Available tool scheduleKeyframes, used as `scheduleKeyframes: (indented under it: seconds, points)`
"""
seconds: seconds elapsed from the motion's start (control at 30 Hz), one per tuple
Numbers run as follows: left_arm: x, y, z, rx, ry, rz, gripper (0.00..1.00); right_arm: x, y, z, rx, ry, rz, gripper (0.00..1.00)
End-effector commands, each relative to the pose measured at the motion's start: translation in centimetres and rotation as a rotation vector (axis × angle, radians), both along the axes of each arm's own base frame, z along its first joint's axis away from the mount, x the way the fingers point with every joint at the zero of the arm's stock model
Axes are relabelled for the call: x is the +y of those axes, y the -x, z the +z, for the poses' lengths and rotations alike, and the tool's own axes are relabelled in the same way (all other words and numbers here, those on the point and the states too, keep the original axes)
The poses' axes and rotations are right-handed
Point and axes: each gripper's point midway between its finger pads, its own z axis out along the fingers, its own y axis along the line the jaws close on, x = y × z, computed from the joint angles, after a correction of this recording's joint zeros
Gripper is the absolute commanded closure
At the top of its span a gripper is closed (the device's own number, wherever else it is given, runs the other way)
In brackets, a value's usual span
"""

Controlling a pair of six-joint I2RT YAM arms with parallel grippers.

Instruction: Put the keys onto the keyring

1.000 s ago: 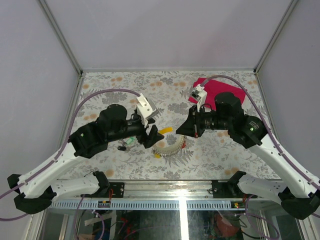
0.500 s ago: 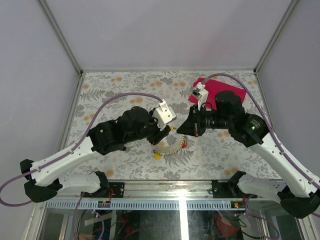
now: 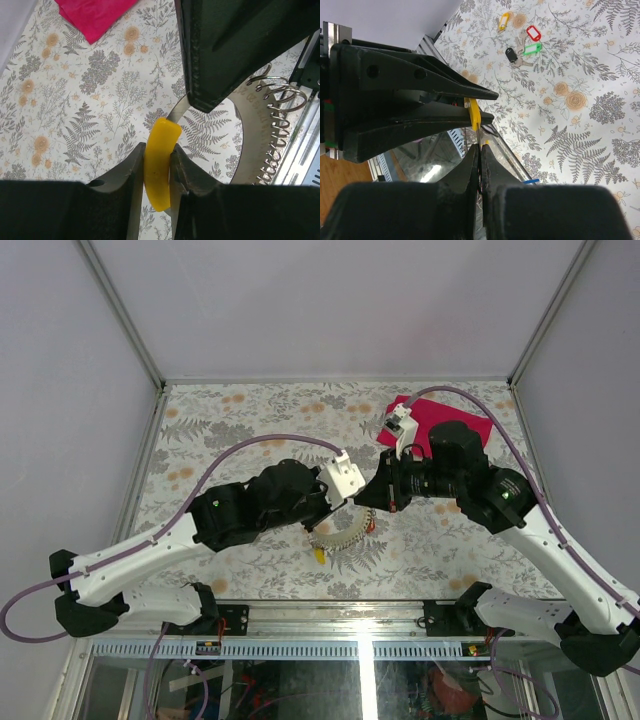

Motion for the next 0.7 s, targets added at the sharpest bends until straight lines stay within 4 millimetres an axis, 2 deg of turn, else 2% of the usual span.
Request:
scheduleKeyframes:
  seconds: [0.0,0.1,0.2,0.4,0.5,0.67]
  points:
    - [-0.2,-1.1,1.8,-0.045,0.075,0.062,1.0,0.4,0.2,4.0,-0.075,-0.107,0.006,0.94]
    - [-0.1,-0.9,1.5,-0.056,0.102,0.053,1.0,0.1,-0.1,5.1,-0.159,-0.14,-0.008,0.7]
    - [0.3,-0.8,1.7,-0.048,0.159,0.087,1.0,-0.8,-0.7,6.1,-0.256,-0.162,-0.053,0.58]
    - [0.3,0.4,2.2,0.057,0.28,0.125,1.0,-2.4,-1.2,6.6,-0.463,-0.219,-0.116,0.55]
    - [-0.4,2.0,2.1,0.115,0.32,0.053,1.0,-3.1,-0.7,6.9,-0.583,-0.262,-0.109,0.54]
    - [-0.7,3.5,3.1,0.138,0.413,-0.019,1.0,-4.2,-0.1,5.8,-0.744,-0.259,-0.089,0.54]
